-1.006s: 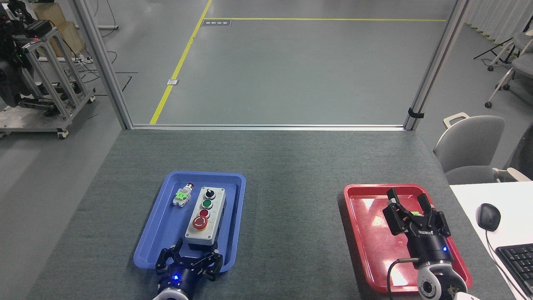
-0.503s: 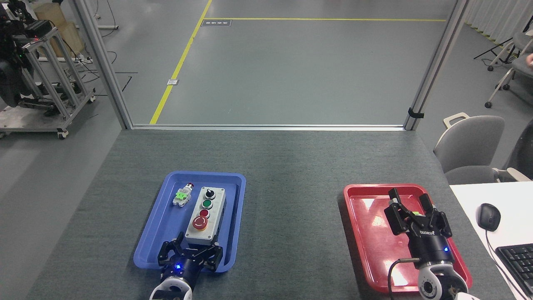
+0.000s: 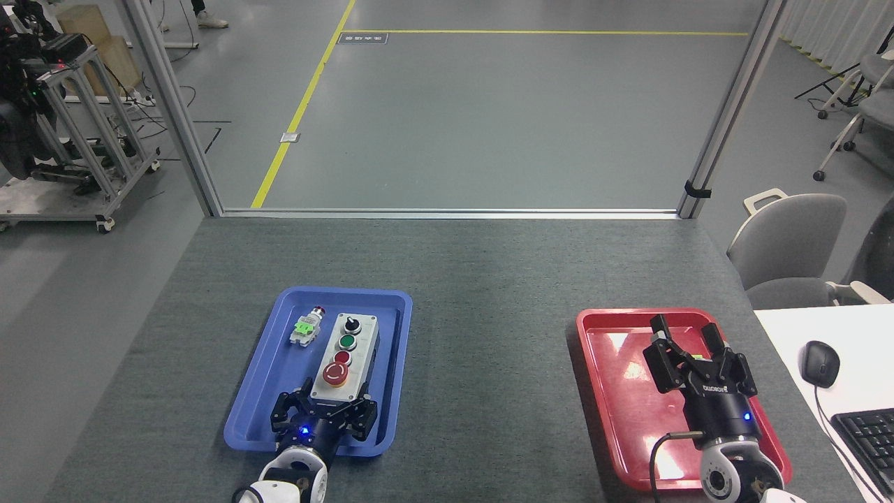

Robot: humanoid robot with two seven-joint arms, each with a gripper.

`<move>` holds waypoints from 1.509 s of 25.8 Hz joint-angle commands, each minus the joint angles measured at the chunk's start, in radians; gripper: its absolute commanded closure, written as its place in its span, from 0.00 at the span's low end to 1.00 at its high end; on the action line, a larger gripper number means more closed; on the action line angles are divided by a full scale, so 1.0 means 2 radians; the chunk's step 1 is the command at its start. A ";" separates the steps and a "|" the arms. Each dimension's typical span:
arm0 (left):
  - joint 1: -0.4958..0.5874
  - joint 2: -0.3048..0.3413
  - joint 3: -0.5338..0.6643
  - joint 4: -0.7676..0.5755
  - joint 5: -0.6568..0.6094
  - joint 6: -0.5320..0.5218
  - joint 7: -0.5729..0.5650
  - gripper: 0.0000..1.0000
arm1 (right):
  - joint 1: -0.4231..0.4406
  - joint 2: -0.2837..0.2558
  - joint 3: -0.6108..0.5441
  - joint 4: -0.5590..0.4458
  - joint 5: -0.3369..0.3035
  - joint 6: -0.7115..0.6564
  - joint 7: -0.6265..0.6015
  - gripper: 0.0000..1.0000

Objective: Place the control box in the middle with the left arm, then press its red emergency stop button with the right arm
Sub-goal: 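Lift the control box with the left gripper and carry it to the table middle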

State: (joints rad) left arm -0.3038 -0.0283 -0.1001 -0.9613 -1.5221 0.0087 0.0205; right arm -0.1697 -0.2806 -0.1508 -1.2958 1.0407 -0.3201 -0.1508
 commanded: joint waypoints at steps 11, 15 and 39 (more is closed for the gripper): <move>-0.022 0.006 -0.001 0.022 -0.004 -0.001 0.000 0.22 | 0.003 -0.012 0.000 0.003 0.000 0.004 0.003 0.01; -0.023 0.007 -0.001 0.022 -0.002 -0.001 0.000 0.43 | 0.006 -0.012 0.000 0.005 0.001 0.004 0.002 0.01; 0.014 0.018 -0.004 -0.136 0.047 -0.017 0.014 1.00 | -0.001 -0.020 -0.006 0.015 0.000 0.004 0.000 0.01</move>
State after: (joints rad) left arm -0.2906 0.0150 -0.1027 -1.1836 -1.4402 -0.0165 0.0434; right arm -0.1706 -0.3217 -0.1614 -1.2670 1.0415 -0.3151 -0.1503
